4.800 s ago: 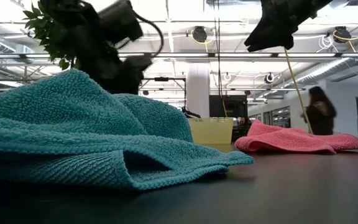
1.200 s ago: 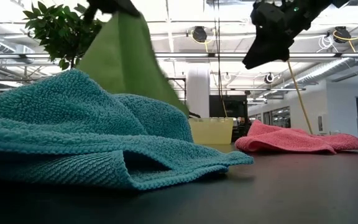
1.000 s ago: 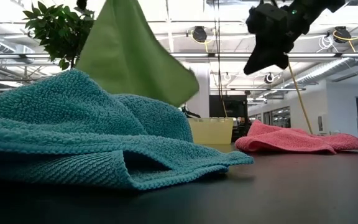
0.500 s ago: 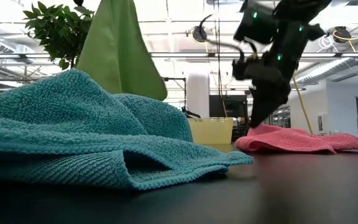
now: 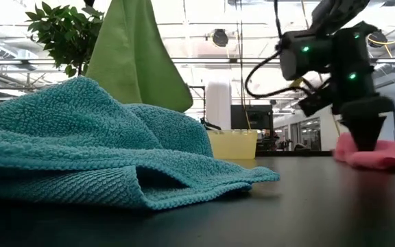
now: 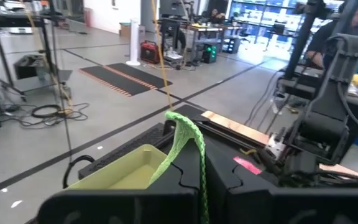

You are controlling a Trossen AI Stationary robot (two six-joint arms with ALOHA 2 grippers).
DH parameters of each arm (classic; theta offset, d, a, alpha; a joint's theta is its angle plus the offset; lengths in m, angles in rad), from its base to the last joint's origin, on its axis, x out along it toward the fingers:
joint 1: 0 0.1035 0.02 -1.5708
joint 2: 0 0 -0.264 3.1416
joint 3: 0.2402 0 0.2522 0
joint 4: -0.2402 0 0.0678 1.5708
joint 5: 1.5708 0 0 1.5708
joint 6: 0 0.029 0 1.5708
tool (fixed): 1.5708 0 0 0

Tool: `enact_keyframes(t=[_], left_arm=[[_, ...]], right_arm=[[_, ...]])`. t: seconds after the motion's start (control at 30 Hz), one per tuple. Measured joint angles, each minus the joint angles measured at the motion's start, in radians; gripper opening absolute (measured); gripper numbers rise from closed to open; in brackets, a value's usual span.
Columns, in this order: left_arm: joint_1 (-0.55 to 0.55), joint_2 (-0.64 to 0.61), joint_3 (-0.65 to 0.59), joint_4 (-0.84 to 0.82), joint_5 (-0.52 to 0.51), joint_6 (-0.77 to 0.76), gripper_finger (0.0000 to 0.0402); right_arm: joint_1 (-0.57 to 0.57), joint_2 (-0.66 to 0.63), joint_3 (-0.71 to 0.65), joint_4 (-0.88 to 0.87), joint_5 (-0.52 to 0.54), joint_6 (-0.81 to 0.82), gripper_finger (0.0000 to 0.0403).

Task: Fold microfiber towels
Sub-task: Fold the green microfiber cloth

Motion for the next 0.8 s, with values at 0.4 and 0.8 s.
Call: enact_keyframes(t=[0.4, 0.8], left_arm=[[-0.003, 0.000, 0.000, 0.071, 0.190, -0.090, 0.0001], [-0.084, 0.000, 0.000, 0.175, 0.194, -0.072, 0.0001]], right_arm=[[-0.017, -0.280, 0.002, 0.473, 0.017, -0.122, 0.0002], [-0.085, -0.201, 0.003, 0.855, 0.043, -0.432, 0.0097]])
